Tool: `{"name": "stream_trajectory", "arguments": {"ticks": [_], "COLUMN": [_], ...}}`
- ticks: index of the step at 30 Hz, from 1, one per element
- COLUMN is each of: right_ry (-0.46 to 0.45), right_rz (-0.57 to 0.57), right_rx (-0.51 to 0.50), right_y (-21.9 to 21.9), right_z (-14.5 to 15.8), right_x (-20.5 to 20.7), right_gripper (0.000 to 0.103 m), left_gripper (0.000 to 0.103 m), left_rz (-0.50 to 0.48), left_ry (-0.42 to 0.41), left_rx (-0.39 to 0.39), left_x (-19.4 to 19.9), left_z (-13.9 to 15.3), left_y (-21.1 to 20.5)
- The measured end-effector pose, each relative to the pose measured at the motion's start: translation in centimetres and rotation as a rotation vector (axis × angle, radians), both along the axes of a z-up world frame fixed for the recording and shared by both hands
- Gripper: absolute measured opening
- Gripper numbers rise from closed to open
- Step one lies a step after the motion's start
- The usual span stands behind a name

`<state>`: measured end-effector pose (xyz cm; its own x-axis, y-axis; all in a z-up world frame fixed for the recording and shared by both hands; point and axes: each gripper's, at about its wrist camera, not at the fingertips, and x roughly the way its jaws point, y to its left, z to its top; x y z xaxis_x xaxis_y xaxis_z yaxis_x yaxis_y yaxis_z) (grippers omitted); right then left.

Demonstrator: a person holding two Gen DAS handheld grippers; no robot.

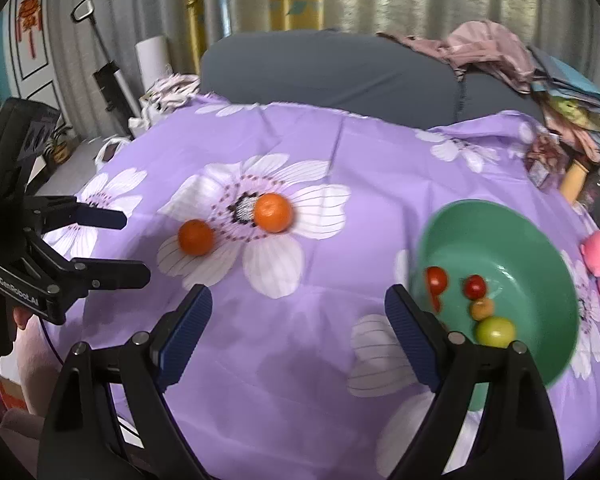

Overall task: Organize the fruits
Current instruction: 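Move both tools back toward the two tangerines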

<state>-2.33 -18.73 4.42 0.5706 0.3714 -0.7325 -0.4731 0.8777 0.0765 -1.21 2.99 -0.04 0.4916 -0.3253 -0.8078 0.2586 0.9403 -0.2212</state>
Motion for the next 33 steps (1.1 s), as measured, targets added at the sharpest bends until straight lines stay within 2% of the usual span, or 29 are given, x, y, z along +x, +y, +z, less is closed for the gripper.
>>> {"name": "stream_trajectory", "arguments": {"ticks": [6, 13, 22, 33], "right_ry": [0.035, 0.062, 0.083, 0.107], "right_rz": [0.071, 0.099, 0.11, 0.097], "right_rx": [-0.008, -0.021, -0.032, -0.046], "right_y": [2.5, 4.0, 4.9, 5.5], "right_z": [-1.0, -1.8, -2.3, -2.8], "right_x": [0.1, 0.5, 1.0, 1.3], "right_gripper": [0.089, 0.089, 0.089, 0.089], "left_gripper": [0.099, 0.099, 0.099, 0.099], "left_rz": [0.025, 0.027, 0.033, 0.006], "left_ry": [0.022, 0.035, 0.053, 0.02], "left_rx": [-0.03, -0.03, -0.045, -0.08], "left_x": [0.0, 0.4, 0.6, 0.8], "left_z": [-0.8, -1.4, -2.1, -1.4], "left_y": [1.3, 1.8, 2.1, 2.4]}}
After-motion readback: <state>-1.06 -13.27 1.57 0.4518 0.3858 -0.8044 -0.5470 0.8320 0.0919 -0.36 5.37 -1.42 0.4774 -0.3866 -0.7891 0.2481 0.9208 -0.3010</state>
